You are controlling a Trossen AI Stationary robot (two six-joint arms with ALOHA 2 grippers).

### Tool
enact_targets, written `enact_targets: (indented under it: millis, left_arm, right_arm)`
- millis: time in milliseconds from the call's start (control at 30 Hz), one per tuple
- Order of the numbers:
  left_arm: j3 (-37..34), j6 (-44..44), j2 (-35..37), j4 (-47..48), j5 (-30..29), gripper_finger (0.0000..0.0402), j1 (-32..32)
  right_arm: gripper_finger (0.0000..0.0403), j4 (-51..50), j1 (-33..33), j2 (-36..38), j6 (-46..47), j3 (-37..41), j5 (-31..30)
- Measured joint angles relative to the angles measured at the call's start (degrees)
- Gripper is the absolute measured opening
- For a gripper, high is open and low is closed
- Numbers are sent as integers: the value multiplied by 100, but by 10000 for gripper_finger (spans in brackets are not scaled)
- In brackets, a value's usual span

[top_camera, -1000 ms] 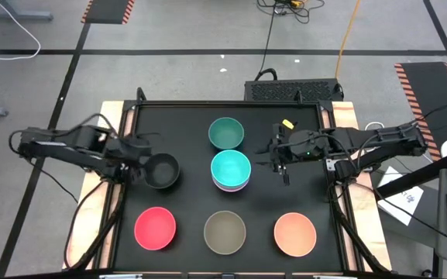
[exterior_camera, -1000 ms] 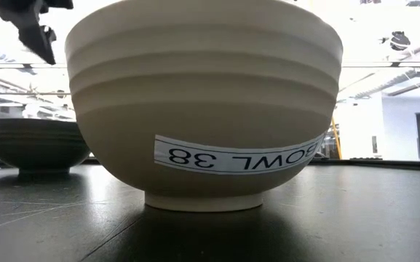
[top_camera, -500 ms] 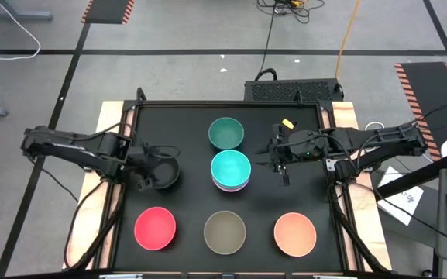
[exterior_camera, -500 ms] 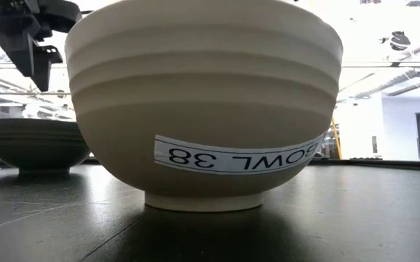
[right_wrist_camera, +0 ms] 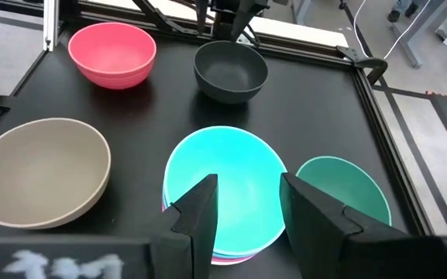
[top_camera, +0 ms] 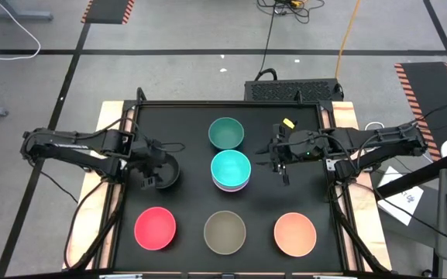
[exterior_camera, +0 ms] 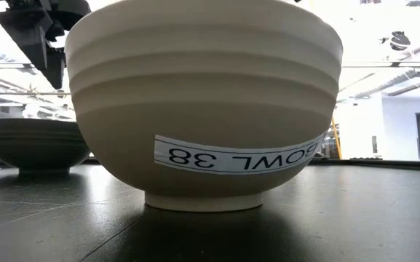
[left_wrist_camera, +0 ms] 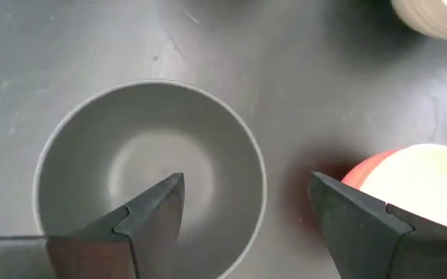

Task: Nest bowls inside each other
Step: Stack the black bowl on top of the light green bowl

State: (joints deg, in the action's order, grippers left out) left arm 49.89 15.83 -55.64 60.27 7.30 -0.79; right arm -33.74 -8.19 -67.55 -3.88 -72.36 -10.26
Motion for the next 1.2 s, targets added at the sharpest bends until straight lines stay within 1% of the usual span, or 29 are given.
enact_targets:
  millis: [200, 333, 400, 567, 667, 733, 867, 933, 1200]
  left_arm:
    - [-2, 72, -181, -34, 19, 280, 82]
    - [-4, 75, -419, -39, -103, 280, 82]
    - [-12, 94, -533, -56, -261, 280, 85]
    - [-255, 228, -714, -361, -319, 280, 302]
    - [-540, 226, -705, -677, -151, 280, 447]
    - [-673, 221, -715, -721, -80, 280, 530]
    - [-784, 175, -698, -964, 94, 280, 621]
    - [-819, 124, -693, -1059, 290, 280, 637]
    - [-828, 105, -693, -1178, 327, 280, 632]
  right_arm:
    - [130, -36, 0, 0, 22, 0, 0]
    - [130, -35, 0, 0, 22, 0, 1]
    - [130, -36, 0, 0, 23, 0, 0]
    - [130, -37, -9, 0, 24, 0, 2]
    - [130, -59, -14, 0, 31, 0, 2]
    - [130, -85, -15, 0, 84, 0, 3]
    - [130, -100, -15, 0, 127, 0, 4]
    - [130, -103, -15, 0, 129, 0, 4]
    - [130, -107, -15, 0, 129, 0, 4]
